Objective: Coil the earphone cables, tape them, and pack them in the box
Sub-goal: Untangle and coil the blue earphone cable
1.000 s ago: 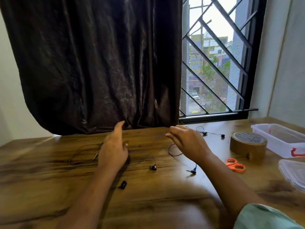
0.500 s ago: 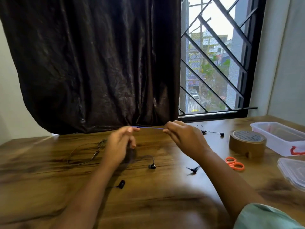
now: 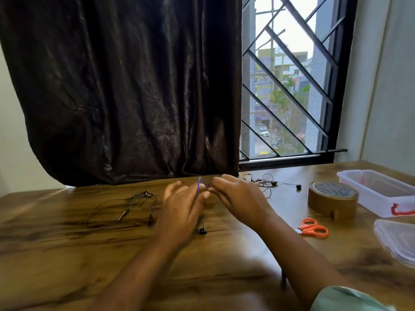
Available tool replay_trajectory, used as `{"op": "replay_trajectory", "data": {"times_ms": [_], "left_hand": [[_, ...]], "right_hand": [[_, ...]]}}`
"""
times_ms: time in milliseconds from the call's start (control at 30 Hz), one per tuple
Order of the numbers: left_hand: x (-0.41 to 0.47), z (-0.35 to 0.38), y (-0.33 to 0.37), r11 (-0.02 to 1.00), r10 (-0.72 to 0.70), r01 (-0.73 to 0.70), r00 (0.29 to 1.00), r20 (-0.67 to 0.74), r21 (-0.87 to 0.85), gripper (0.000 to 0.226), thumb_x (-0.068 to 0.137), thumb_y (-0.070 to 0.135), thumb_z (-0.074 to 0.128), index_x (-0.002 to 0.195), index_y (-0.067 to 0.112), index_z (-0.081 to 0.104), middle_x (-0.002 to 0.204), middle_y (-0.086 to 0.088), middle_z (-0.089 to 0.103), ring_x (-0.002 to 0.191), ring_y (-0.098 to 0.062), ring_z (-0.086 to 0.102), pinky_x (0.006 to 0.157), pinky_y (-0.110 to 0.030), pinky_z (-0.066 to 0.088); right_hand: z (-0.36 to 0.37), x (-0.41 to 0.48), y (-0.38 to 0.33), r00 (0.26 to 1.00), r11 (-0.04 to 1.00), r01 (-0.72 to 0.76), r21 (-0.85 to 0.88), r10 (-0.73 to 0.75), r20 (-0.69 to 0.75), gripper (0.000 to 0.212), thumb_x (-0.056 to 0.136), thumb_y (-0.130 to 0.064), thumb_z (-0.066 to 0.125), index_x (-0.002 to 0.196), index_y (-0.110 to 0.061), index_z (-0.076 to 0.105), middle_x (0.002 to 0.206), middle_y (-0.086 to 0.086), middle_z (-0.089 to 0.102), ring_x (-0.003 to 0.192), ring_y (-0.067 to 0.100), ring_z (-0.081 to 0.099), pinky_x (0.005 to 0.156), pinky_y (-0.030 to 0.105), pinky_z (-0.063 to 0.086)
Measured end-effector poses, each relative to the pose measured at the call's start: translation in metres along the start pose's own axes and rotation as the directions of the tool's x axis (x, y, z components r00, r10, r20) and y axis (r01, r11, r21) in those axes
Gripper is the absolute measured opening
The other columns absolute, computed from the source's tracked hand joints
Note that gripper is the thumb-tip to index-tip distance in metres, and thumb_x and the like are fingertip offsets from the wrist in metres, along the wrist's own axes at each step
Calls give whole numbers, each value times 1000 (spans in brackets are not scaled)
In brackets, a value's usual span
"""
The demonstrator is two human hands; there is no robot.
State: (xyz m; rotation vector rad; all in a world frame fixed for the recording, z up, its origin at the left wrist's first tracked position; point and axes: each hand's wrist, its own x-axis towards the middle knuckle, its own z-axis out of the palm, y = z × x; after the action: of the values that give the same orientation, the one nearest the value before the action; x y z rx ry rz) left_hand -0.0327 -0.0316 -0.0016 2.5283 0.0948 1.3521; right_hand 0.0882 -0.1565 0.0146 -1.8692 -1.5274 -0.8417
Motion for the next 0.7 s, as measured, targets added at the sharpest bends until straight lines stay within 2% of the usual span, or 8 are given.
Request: {"op": "replay_trajectory", "data": {"times_ms": [100,233,300,433,500,567,633,700], "left_hand": [[4,2,1,965,-79,51,992,-101,-258,35,96,45,32,82,27,58,58,6,54,56,-6,52,56,-18,39],[16,-15,-22,769,-462,199,830,-313,-608,33,100,33,35,80,25,60,57,7,55,55,-5,50,55,-23,42],[18,-19,-27,652,-584,222,757,-293,-725,33,102,28,33,86,24,62,69,7,60,61,-4,54,60,-27,44],[17,-16,-11,517,-583,315,811,-58,-796,28,100,35,36,105,27,63,106,1,66,91,-9,61,77,-33,47],[17,-20,-4,167,-505,410,817,279,-897,63,83,68,33,115,22,64,119,-10,65,104,-22,63,89,-43,50],[16,-31,3,-117,-326,596,733,597,-795,98,62,84,23,109,13,70,108,-18,69,99,-35,66,93,-52,47],[14,-31,7,-59,-286,721,651,704,-691,94,66,81,21,94,8,74,85,-17,71,77,-33,70,80,-46,54],[14,-24,10,39,-382,731,641,666,-681,59,87,56,31,92,9,67,66,-9,67,57,-23,68,57,-34,57]], "right_hand": [[-3,1,4,1000,1000,-14,0,14,-5,30,96,-47,35,91,-26,55,79,-7,56,64,20,59,50,26,36],[-10,-1,22,994,995,-93,42,95,-44,23,98,-41,42,91,-25,57,79,-12,51,64,18,57,52,25,35],[-8,-3,26,992,993,-120,17,121,-25,22,98,-39,43,89,-23,56,77,-14,45,64,20,57,53,26,35],[-1,-7,28,988,988,-153,10,153,30,22,98,-38,43,81,-25,46,72,-12,39,64,24,56,52,28,32],[-1,-6,26,990,990,-140,24,140,18,22,98,-39,43,81,-26,44,72,-12,39,64,24,56,52,28,33],[-3,-3,22,994,994,-108,3,109,-26,25,96,-43,41,82,-24,51,74,-12,41,66,22,55,52,26,33],[-3,0,18,996,998,-56,-30,54,-76,31,94,-45,41,83,-21,57,80,-9,46,74,17,52,53,24,35],[-3,2,14,995,999,-23,-23,20,-98,29,92,-44,44,81,-21,58,84,-7,45,78,12,44,54,23,37]]}}
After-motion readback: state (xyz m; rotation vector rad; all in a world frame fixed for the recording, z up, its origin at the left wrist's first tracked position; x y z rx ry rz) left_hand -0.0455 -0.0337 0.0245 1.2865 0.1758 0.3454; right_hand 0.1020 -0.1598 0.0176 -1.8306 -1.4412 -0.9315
